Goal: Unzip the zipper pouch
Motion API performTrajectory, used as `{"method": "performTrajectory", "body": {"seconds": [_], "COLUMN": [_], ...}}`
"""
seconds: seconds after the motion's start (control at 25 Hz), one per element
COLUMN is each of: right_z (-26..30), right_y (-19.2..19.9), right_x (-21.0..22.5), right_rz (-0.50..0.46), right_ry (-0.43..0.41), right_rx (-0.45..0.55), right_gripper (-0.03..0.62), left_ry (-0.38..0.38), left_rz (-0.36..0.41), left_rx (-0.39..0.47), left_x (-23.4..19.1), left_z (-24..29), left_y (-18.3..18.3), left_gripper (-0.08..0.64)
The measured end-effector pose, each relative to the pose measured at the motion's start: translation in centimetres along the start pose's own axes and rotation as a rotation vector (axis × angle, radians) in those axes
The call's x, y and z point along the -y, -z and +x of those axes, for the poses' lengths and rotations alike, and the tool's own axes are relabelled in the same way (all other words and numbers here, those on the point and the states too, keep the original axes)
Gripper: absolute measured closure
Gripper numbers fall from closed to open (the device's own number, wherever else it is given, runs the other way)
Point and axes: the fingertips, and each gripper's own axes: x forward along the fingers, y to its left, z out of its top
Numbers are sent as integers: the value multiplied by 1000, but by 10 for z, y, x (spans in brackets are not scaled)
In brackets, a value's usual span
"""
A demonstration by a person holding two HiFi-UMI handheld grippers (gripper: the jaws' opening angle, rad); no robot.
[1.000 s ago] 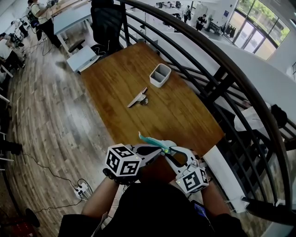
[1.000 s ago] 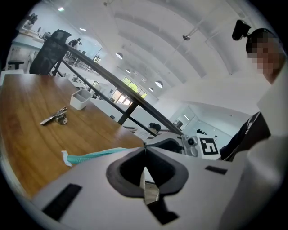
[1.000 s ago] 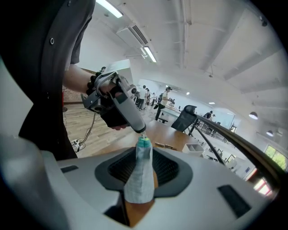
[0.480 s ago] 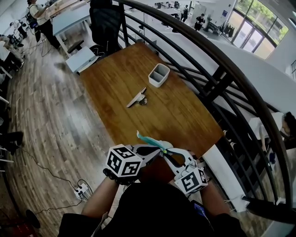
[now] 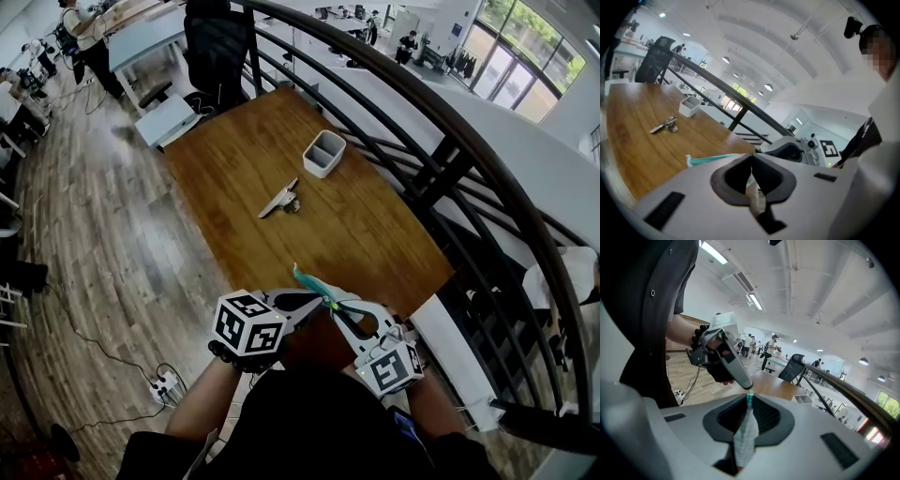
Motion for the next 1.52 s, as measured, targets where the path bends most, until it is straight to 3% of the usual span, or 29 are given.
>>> {"method": "performTrajectory", "body": {"seconds": [0.24,0.4,0.64,1.08,1.52], "right_z": [1,-1,0,-6,-5], "right_y": [0,-5,-4,-11,-5], "right_x": [-1,-2,-1,5,7], "right_rz": [7,16,8,32,4], "right_ry": [-4,-5,3,18,42], "right_rx": [-5,4,4,43,12], "right_gripper": [555,557,555,557,557], "left_ry": [-27,-139,-127,-166,-272], "left_rz": [21,49,-7,-4,-19], "left_rx": [-4,-12,20,66,107], "left_x": [-4,-23,-29,-39,-60], "left_z": [-1,-10,-17,-30,-44], "left_y": [2,5,2,-8,-7], "left_gripper": [543,545,545,545,545]}}
